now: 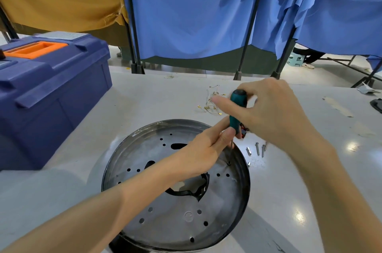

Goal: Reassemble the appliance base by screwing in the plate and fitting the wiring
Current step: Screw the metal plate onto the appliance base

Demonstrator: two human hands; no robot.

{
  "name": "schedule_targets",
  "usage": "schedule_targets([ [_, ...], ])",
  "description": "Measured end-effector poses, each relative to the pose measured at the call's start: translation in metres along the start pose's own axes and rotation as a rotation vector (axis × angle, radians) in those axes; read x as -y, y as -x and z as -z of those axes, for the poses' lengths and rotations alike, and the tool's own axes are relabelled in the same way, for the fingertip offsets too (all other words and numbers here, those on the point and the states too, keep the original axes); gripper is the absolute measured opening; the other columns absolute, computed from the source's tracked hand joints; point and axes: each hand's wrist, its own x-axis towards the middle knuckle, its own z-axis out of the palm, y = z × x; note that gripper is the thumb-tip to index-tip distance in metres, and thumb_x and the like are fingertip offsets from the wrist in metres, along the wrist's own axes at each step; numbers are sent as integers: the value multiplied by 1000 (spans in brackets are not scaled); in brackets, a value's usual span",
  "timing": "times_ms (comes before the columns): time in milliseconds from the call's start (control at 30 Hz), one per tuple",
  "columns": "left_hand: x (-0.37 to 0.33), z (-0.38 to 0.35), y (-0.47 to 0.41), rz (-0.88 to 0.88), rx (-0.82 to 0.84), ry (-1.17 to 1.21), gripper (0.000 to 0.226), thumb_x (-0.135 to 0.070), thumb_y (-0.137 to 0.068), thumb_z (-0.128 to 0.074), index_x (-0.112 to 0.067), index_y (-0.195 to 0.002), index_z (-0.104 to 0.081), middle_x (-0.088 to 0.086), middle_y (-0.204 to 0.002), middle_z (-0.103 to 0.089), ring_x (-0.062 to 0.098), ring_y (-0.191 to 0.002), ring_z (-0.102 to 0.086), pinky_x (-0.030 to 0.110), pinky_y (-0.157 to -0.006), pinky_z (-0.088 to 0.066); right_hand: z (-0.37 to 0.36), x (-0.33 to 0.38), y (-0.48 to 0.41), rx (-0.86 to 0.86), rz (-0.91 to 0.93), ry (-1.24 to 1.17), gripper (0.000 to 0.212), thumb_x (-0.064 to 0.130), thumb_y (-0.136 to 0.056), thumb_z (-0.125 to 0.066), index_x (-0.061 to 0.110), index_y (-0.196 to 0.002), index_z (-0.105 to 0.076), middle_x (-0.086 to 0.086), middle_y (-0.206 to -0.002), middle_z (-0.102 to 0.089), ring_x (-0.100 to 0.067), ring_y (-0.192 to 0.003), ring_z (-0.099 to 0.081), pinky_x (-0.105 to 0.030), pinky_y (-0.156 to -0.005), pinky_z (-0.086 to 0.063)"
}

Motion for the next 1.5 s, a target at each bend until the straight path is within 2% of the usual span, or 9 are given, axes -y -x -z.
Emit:
schedule_targets([
  [167,0,0,2,20,-6,-15,32,-48,-99,-24,-32,-110,-49,-4,-101,-56,16,-97,-52,31,-101,-41,12,-3,1,36,101,-378,11,14,-84,-71,16,-94,-74,1,-82,-62,-14,-49,-66,-37,-59,-56],
  [333,2,-3,3,56,4,-48,40,-70,-87,-30,-47,-118,-41,23,-104,-57,32,-101,-54,53,-101,-41,-2,1,-3,-124,26,-101,25,31,-82,-74,9,-75,-65,5,-62,-52,-18,-59,-53,-42,-64,-51],
  [533,2,-2,0,14,10,-59,31,-54,-98,-24,-38,-106,-50,-10,-94,-56,13,-95,-53,35,-101,-40,-6,9,0,-252,-54,214,47,39,-90,-60,19,-59,-31,8,-48,-31,-17,-49,-30,-28,-50,-23],
  [733,2,-3,1,25,13,-92,31,-55,-100,-22,-42,-111,-48,-13,-99,-57,6,-94,-52,45,-103,-39,10,-6,3,69,-18,-153,31,39,-83,-64,22,-106,-73,15,-77,-64,-4,-64,-60,-33,-73,-56],
  [967,-2,-2,2,35,-3,-11,34,-66,-90,-42,-76,-119,-28,16,-100,-56,20,-83,-50,43,-91,-47,1,1,3,20,-64,-6,43,44,-83,-67,7,-64,-55,-8,-54,-54,-27,-57,-59,-41,-55,-49],
  [1133,-1,0,2,37,9,76,42,-54,-96,-37,-45,-137,-37,19,-99,-54,34,-90,-52,46,-87,-45,-20,17,9,-25,-224,227,65,71,-83,-51,16,-54,-31,1,-52,-35,-16,-49,-35,-29,-49,-23],
  [1233,-3,2,0,53,3,51,22,-48,-96,-33,-39,-109,-49,10,-103,-60,27,-104,-56,42,-101,-44,-10,5,10,127,-214,82,60,77,-66,-62,18,-64,-50,4,-55,-50,-16,-50,-49,-30,-52,-40],
  [1367,-7,4,-1,44,3,22,18,-32,-104,-30,-39,-99,-46,-32,-80,-54,0,-85,-49,8,-86,-38,17,-3,5,132,-28,-303,44,48,-75,-67,32,-116,-62,14,-88,-64,-10,-55,-67,-34,-62,-58],
  [1500,-8,5,1,25,17,23,17,-30,-104,-31,-41,-104,-44,-25,-91,-54,12,-94,-51,20,-95,-40,11,-1,6,156,63,-389,20,10,-86,-66,15,-106,-64,-1,-92,-60,-19,-50,-68,-39,-57,-58],
])
